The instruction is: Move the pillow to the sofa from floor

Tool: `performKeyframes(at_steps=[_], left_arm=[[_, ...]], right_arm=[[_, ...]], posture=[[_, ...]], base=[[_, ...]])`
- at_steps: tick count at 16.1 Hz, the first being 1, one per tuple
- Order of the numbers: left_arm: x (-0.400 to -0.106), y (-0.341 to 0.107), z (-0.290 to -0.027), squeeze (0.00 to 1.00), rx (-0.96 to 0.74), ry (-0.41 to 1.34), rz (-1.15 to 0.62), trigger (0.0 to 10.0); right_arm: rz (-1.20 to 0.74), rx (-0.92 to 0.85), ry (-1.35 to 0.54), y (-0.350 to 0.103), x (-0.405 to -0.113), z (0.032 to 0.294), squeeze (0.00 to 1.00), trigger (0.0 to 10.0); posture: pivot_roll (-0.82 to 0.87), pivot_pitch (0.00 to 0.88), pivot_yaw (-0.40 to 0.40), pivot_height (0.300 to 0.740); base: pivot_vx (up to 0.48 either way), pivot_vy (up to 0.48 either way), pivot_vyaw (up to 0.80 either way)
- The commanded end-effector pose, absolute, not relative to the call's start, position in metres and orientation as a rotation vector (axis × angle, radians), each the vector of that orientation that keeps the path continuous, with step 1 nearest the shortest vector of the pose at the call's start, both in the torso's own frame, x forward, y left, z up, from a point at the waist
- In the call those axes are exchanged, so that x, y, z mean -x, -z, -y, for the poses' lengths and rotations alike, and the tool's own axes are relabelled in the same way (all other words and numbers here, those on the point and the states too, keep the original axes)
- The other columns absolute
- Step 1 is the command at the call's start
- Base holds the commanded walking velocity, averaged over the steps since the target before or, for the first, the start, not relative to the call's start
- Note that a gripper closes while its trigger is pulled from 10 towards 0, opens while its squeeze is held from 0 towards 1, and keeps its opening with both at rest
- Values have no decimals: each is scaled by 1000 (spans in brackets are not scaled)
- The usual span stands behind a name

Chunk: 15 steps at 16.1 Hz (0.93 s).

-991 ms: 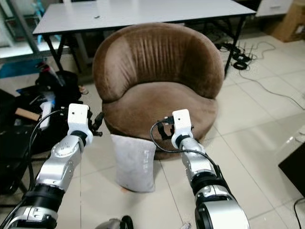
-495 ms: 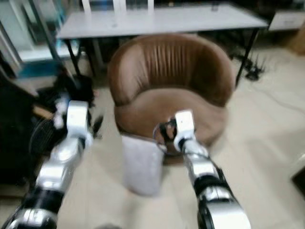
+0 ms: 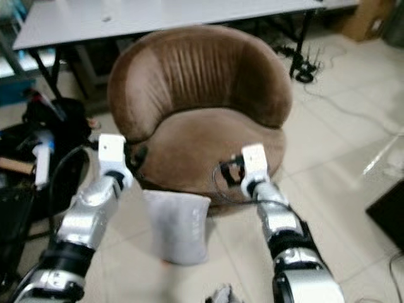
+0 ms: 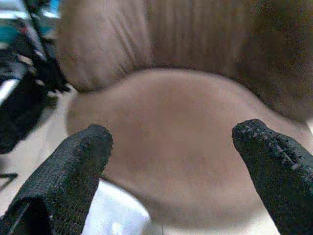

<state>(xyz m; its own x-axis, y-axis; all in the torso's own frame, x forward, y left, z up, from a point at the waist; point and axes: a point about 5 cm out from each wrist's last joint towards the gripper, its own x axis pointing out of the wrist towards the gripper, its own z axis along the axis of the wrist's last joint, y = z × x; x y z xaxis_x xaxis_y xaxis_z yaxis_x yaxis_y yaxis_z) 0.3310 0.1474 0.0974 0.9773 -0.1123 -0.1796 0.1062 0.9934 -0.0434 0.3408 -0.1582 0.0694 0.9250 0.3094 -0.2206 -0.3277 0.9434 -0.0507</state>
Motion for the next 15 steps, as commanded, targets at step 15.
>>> performKeyframes(at_steps=[15], left_arm=[[-322, -79, -165, 0, 2, 32, -212, 10000]], right_arm=[[-177, -11, -440, -76, -348, 101, 0, 10000]], posture=[[45, 0, -26, 740]], base=[[22, 0, 0]])
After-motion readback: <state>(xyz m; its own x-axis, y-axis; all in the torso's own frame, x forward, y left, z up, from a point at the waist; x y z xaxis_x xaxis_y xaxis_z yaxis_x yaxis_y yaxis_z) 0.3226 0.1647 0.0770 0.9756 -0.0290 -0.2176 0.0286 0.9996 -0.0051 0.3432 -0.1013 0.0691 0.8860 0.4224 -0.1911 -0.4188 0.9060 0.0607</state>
